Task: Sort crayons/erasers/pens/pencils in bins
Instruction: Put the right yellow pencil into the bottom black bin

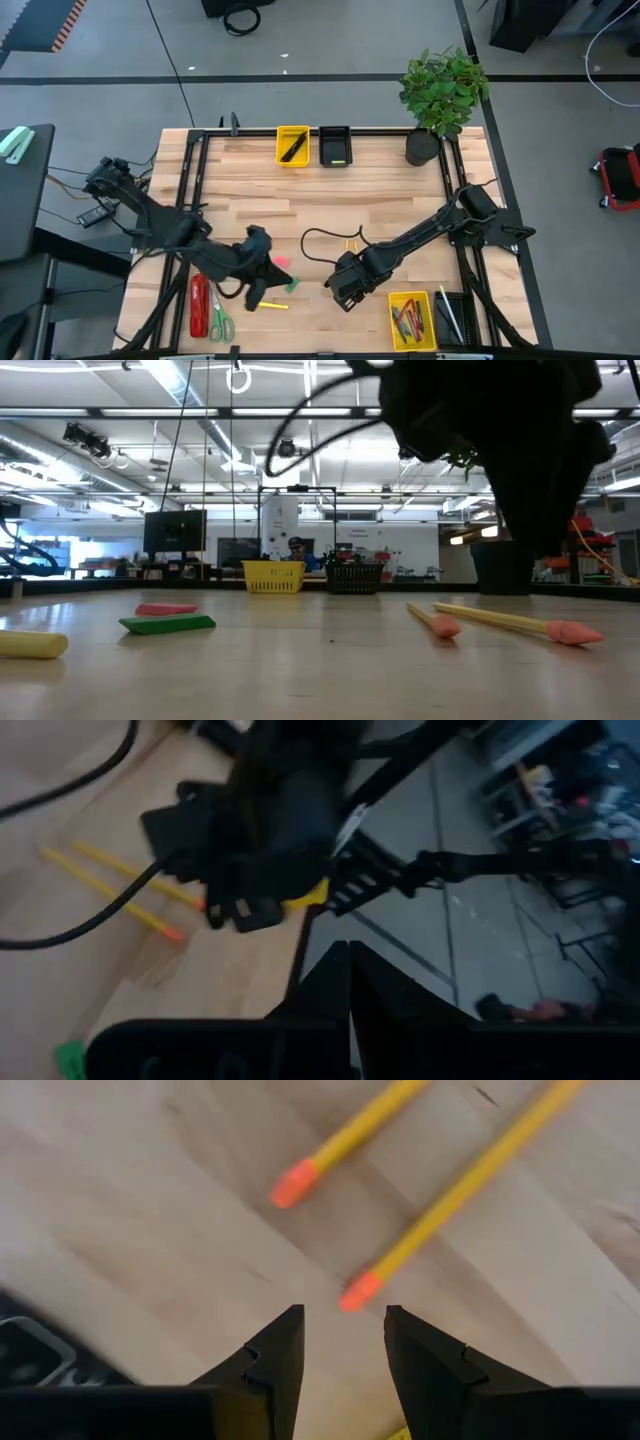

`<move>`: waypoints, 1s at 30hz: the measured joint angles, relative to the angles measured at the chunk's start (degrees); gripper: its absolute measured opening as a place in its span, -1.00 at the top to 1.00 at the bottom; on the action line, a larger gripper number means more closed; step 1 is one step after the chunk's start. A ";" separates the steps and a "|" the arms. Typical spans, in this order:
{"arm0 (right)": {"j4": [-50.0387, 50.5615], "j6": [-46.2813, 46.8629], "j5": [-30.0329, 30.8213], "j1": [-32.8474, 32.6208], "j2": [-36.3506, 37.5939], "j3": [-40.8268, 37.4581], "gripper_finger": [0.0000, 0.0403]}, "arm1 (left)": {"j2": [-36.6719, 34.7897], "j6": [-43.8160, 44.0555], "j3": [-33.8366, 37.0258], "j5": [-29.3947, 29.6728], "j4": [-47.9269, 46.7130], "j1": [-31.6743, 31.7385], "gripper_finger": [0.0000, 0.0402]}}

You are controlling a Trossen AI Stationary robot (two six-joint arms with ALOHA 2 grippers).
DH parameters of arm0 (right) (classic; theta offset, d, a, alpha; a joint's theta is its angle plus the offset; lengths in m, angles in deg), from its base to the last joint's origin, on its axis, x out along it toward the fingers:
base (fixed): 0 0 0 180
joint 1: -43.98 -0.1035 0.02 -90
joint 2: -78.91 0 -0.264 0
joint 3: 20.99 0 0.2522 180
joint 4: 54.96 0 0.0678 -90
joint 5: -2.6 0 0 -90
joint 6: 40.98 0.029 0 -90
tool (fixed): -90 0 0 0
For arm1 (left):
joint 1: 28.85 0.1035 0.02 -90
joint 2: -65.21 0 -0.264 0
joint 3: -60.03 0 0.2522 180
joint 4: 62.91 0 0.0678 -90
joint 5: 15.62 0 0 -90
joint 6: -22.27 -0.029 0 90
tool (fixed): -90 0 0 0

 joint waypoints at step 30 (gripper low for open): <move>-10.99 25.76 -1.70 0.71 0.23 -10.53 0.48 | -21.08 -19.93 0.00 -0.59 -10.23 -2.68 0.86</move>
